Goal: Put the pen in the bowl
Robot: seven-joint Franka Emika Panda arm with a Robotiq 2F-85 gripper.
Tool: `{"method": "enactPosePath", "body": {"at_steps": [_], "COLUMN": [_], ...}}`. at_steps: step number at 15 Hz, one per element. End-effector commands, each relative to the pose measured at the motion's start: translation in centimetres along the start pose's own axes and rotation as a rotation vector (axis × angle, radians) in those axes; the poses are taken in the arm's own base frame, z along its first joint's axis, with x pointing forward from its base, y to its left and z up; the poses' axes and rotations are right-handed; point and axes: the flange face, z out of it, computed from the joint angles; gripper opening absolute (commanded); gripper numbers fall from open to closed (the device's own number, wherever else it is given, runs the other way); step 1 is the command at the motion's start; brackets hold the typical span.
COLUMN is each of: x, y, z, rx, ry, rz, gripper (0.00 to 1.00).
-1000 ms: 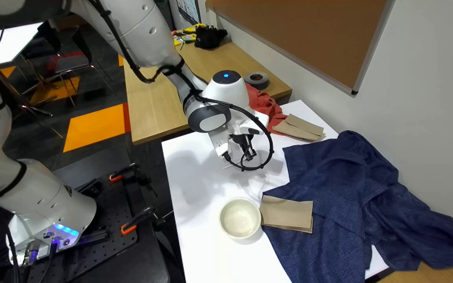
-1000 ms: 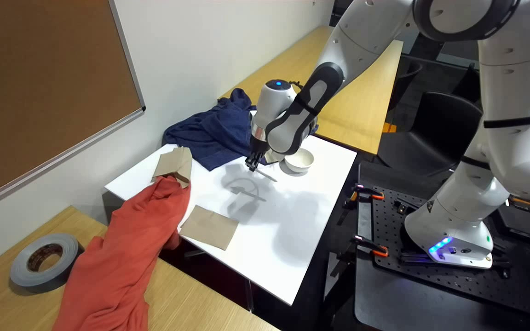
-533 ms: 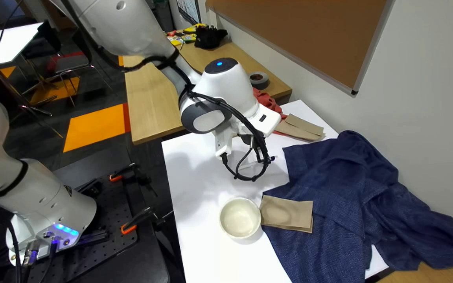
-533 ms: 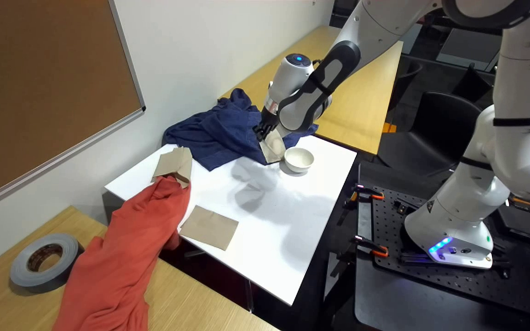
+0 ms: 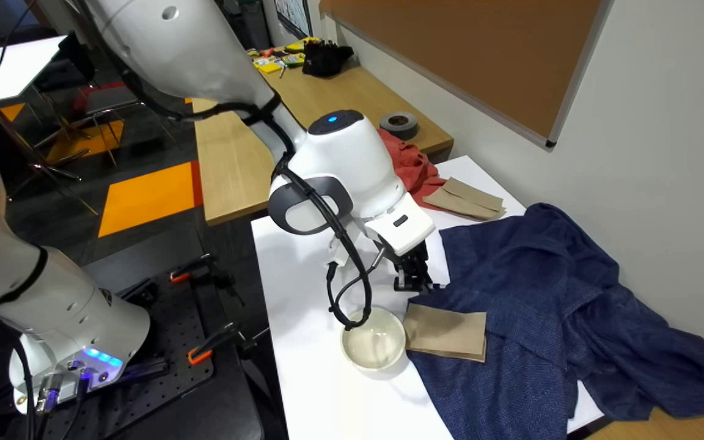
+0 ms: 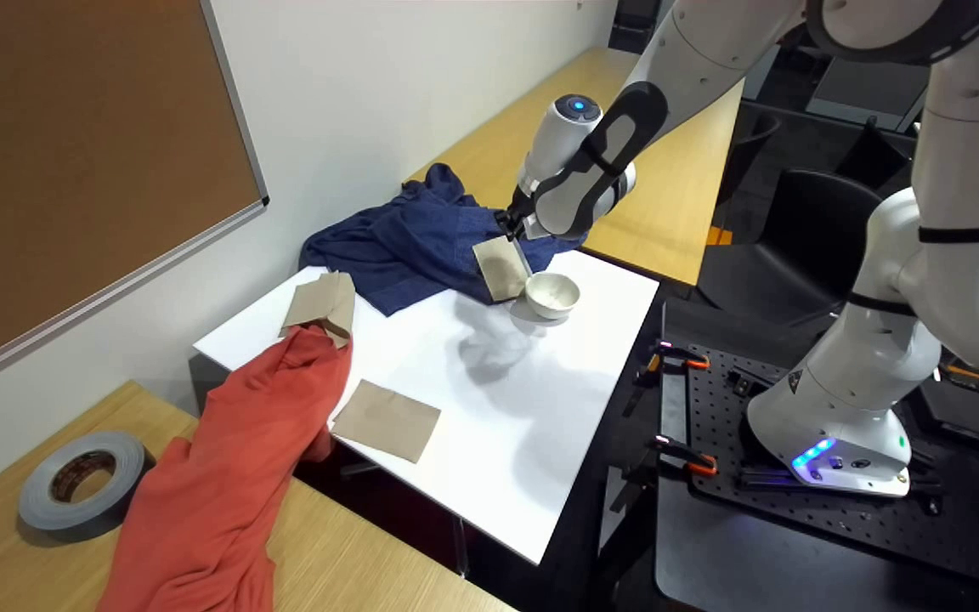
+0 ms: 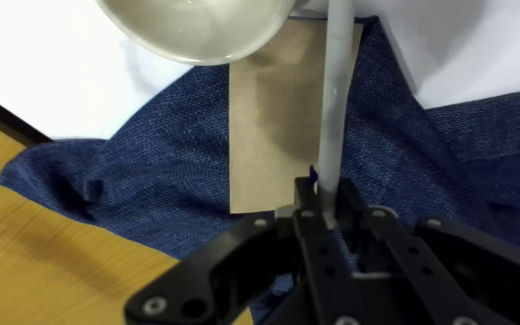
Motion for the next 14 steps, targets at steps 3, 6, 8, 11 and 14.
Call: {"method": "enactPosePath", "body": {"at_steps": [3,6,8,11,14], "x": [-0.3,-0.6,-1.1,-1.8,-2.3], "y": [2.0,2.8,3.3,4.0,4.4], "z": [1.3,2.3,3.0,3.9,4.5], "rx": [-0.046,-0.073,-0.099,-0.129,-0.152], "ry": [0.073,0.096,0.091,0.082,0.074], "rz": [0.18,0.241,0.276,0.308,0.325], "gripper": [0.04,0.04,0.04,0.04,0.04]}}
